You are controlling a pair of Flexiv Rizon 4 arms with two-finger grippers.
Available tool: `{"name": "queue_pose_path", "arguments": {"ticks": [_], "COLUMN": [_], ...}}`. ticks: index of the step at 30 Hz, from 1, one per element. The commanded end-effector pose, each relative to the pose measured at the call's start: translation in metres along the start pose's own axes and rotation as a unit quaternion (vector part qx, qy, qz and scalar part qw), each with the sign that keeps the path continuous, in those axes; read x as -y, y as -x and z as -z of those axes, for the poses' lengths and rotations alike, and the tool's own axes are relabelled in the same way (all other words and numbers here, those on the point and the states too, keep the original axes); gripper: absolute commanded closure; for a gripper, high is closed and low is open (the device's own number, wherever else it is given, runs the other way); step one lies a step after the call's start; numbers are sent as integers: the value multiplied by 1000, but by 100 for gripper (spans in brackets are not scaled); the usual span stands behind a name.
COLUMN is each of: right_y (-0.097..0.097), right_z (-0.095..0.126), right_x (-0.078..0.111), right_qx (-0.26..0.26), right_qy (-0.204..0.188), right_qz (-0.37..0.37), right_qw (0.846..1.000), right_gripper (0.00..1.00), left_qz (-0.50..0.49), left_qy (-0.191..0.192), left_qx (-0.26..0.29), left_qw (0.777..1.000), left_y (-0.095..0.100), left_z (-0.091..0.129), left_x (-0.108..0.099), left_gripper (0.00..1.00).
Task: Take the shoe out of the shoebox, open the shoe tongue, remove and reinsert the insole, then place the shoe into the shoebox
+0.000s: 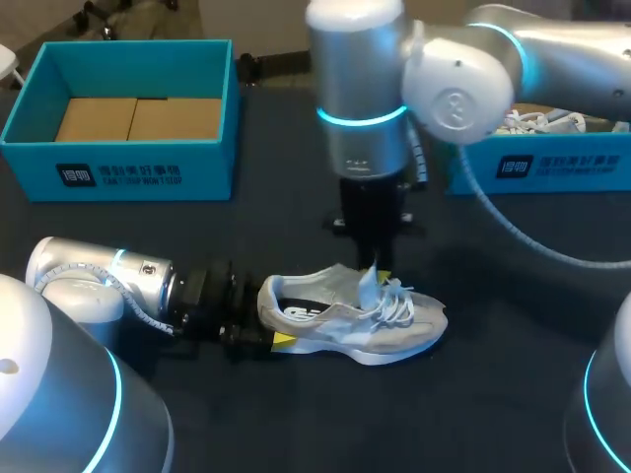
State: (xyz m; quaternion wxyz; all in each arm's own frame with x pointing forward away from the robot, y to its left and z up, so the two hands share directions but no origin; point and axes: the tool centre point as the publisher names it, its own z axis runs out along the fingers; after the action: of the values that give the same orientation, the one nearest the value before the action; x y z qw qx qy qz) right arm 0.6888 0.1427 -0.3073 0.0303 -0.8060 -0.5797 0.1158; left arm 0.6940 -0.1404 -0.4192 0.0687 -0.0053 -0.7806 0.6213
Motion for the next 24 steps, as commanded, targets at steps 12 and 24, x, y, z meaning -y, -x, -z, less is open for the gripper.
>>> {"name": "queue_pose_path", "arguments": {"ticks": [12, 24], "right_y": [65, 78], "right_z": [-12, -38], "right_x": [-22, -32], "right_qx": [-142, -215], "right_qy": [-31, -49], "right_qz": [-25, 22], "right_qw": [989, 975], "right_gripper": [100, 98], "left_qz": [0, 0], "left_qy": [1, 1], "left_qx": [-1, -1], "left_qw": [1000, 1000], "left_y": [0, 0], "left_z": [0, 0], "left_x": [0, 0], "left_gripper": [100, 100]}}
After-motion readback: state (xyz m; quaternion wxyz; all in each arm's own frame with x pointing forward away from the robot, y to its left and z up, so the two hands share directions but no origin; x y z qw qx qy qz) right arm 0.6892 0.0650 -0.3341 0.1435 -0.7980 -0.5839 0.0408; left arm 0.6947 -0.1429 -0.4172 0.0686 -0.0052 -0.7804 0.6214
